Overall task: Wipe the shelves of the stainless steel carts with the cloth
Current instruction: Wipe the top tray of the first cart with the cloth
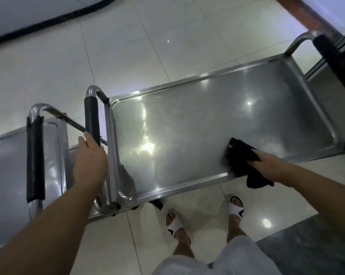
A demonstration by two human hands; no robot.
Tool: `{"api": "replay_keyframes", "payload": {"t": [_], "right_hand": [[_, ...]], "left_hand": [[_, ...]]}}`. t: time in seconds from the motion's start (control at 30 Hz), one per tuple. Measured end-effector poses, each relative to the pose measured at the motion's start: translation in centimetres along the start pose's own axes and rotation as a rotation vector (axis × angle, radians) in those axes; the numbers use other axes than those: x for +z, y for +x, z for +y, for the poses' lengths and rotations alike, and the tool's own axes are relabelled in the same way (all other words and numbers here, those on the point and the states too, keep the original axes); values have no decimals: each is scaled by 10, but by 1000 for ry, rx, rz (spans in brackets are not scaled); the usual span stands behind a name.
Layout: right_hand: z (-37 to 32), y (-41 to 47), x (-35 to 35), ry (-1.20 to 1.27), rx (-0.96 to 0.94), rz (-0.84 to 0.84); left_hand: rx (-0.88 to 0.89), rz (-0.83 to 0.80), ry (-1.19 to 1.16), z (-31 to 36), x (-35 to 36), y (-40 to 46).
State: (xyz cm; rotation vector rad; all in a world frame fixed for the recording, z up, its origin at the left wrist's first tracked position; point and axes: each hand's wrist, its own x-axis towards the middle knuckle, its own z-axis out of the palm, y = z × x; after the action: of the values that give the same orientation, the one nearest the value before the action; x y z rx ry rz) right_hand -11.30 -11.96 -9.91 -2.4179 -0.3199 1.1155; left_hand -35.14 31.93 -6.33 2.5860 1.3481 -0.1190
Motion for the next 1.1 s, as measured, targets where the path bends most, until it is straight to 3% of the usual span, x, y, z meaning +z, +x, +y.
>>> {"api": "replay_keyframes", "payload": {"t": [0.1, 0.2, 0.47, 0.63, 0.87, 0.97, 1.1], "right_hand": [[6, 2, -28, 430, 48, 8], [21, 5, -53, 793, 111, -35], [61, 7, -115, 1200, 213, 3], [77, 16, -135, 1231, 173, 18], [74, 34, -136, 1165, 80, 221], [67, 33, -121, 975, -7, 303], [57, 40, -79, 572, -281, 199]], "left_hand": [[77, 66, 236, 11, -8, -5], [117, 14, 253, 43, -5, -21], [218, -189, 149, 165, 63, -98], [208, -277, 116, 210, 99, -116], [239, -316, 69, 238, 136, -95], [270, -295, 57, 244, 148, -75], [279, -250, 54, 244, 162, -52]]}}
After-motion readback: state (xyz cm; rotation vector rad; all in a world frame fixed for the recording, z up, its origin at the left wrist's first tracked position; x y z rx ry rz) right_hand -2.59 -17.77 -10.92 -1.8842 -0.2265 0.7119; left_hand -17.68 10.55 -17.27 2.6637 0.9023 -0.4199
